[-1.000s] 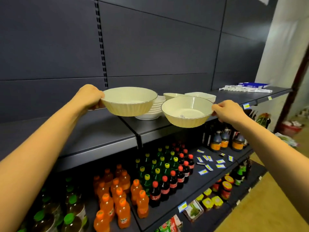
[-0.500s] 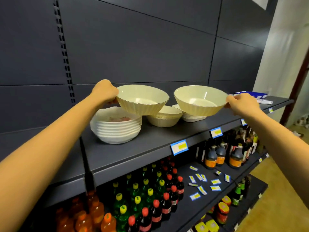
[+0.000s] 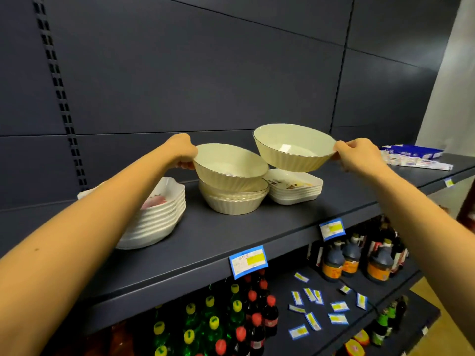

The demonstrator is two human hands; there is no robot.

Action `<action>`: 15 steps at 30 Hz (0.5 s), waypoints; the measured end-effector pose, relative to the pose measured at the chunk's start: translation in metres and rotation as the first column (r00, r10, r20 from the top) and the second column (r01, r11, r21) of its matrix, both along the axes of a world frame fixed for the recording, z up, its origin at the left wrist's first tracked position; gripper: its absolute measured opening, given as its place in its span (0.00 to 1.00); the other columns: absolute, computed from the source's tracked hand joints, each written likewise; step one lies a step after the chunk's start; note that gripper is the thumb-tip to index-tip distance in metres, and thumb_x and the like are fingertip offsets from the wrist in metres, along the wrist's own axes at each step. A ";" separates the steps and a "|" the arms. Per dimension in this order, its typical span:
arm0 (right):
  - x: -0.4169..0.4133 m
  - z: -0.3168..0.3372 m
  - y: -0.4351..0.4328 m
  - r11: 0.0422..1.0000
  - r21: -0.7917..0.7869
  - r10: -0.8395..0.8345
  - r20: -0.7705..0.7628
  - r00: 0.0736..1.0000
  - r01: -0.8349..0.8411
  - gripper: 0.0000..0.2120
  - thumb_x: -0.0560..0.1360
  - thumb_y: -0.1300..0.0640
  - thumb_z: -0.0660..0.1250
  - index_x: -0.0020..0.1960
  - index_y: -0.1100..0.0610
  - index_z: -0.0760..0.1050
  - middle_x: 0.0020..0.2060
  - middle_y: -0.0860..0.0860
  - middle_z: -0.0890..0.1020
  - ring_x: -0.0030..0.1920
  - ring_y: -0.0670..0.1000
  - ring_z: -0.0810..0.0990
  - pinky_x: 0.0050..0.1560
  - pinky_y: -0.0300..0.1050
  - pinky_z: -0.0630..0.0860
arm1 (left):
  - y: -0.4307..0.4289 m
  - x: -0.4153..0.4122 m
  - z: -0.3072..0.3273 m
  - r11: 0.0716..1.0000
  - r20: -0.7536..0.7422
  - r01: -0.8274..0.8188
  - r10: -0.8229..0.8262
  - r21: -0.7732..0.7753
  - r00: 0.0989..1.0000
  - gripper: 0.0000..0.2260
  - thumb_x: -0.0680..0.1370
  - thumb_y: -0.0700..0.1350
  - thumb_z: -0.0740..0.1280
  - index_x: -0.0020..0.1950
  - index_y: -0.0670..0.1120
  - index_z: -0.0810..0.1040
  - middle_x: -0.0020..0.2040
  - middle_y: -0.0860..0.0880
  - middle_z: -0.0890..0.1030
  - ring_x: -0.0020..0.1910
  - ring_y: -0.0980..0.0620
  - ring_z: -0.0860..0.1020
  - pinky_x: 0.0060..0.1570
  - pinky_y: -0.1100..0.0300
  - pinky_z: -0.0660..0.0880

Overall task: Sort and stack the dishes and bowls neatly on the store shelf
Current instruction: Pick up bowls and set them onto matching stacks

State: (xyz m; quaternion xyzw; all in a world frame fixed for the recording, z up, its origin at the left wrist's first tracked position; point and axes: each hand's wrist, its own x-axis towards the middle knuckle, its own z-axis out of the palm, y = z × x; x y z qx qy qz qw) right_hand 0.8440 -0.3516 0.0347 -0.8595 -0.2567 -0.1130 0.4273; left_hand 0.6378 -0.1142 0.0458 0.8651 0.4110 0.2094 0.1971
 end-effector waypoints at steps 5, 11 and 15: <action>0.021 0.001 0.025 0.993 -0.003 0.120 -0.017 0.993 -0.120 0.19 0.75 0.54 0.56 0.27 0.57 0.70 0.26 0.54 0.74 0.38 0.56 0.72 0.41 0.47 0.67 | -0.005 0.019 -0.007 0.999 -0.132 -0.030 0.024 -0.040 0.991 0.15 0.73 0.32 0.60 0.26 0.39 0.70 0.22 0.44 0.70 0.24 0.50 0.66 0.27 0.62 0.63; 0.039 -0.005 0.054 0.957 -0.026 0.289 -0.027 0.957 -0.290 0.18 0.74 0.55 0.57 0.27 0.56 0.70 0.29 0.56 0.74 0.37 0.56 0.71 0.42 0.48 0.68 | -0.002 0.030 -0.017 0.993 -0.237 -0.097 0.111 0.071 0.965 0.15 0.79 0.42 0.59 0.36 0.38 0.77 0.34 0.44 0.81 0.33 0.48 0.75 0.36 0.57 0.73; 0.041 -0.009 0.074 0.927 -0.056 0.368 -0.051 0.928 -0.371 0.18 0.74 0.55 0.57 0.26 0.55 0.70 0.27 0.54 0.75 0.37 0.56 0.72 0.44 0.48 0.70 | -0.003 0.020 -0.015 0.952 -0.194 -0.150 0.206 0.268 0.959 0.14 0.79 0.46 0.59 0.59 0.41 0.76 0.58 0.40 0.80 0.56 0.39 0.77 0.56 0.49 0.73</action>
